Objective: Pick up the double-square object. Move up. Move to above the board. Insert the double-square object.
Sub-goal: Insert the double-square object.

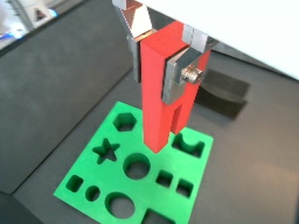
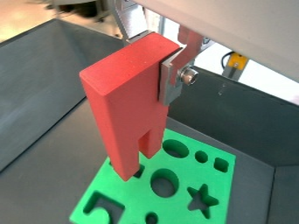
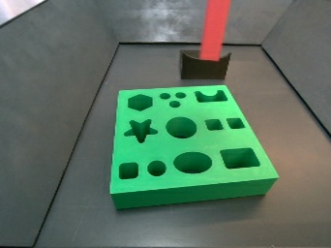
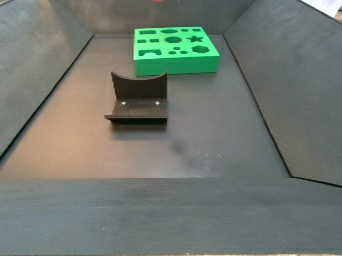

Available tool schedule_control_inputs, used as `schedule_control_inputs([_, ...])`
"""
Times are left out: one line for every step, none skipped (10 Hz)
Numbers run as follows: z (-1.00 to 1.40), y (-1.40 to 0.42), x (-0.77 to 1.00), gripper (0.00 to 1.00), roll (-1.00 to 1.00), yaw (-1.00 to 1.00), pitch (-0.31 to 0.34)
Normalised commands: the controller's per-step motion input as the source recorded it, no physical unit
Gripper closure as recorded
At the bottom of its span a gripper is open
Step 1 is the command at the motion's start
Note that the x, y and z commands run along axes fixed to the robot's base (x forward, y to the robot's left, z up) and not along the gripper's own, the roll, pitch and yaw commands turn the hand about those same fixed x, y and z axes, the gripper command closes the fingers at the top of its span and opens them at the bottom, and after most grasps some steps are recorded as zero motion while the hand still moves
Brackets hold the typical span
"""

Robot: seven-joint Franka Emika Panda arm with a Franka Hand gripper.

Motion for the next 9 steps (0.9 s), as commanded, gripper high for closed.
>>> schedule_control_inputs([-0.34, -0.13, 0.18, 1.00, 0.00, -0.89, 0.000])
schedule_control_inputs([-0.32, -0.10, 0.00, 1.00, 0.00, -1.00, -0.001])
schedule_control_inputs([-0.22, -0.09, 0.01, 1.00, 0.00, -1.00, 0.000])
schedule_control_inputs([-0.10, -0.09, 0.05, 1.00, -0.05, -1.00, 0.000])
schedule_control_inputs([-0.10, -0.08, 0.01, 1.00, -0.05, -1.00, -0.001])
schedule_control_inputs([-0.11, -0.08, 0.01, 1.00, -0.04, -1.00, 0.000])
schedule_control_inputs([-0.12, -0.08, 0.01, 1.00, -0.04, -1.00, 0.000])
schedule_control_inputs([-0.11, -0.08, 0.04, 1.00, -0.04, -1.00, 0.000])
schedule_control_inputs([-0.10, -0.06, 0.36, 1.00, -0.06, -0.76, 0.000])
